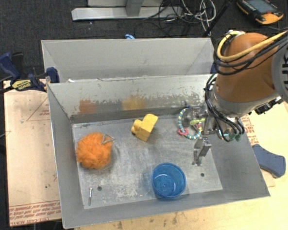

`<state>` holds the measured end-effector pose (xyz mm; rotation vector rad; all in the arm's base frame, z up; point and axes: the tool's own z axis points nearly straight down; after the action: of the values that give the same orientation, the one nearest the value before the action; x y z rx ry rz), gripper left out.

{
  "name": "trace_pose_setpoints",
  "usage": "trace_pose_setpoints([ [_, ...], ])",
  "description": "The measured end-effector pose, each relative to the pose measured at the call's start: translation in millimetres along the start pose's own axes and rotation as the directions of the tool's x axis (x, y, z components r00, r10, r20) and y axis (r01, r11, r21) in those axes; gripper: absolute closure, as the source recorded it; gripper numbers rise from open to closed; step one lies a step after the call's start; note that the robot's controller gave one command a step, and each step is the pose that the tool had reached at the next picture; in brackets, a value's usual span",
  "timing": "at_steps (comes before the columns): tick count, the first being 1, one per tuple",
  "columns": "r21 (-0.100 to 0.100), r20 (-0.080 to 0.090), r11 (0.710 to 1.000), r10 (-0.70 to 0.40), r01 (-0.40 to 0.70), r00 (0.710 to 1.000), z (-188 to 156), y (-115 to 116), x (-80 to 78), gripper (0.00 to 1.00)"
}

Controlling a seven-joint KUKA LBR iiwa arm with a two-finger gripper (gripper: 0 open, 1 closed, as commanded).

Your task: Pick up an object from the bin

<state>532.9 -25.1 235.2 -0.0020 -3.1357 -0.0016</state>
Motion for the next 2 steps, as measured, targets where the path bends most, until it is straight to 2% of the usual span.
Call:
trace_pose_setpoints([
  [1, 0.0, 0.007, 1.0, 0.0, 0.0, 1.0, -3, 0, -1.4, 0.0],
  [2, 0.0, 0.015, 0.999, 0.041, -0.041, 0.999, 41, 10, -4.6, 0.0],
])
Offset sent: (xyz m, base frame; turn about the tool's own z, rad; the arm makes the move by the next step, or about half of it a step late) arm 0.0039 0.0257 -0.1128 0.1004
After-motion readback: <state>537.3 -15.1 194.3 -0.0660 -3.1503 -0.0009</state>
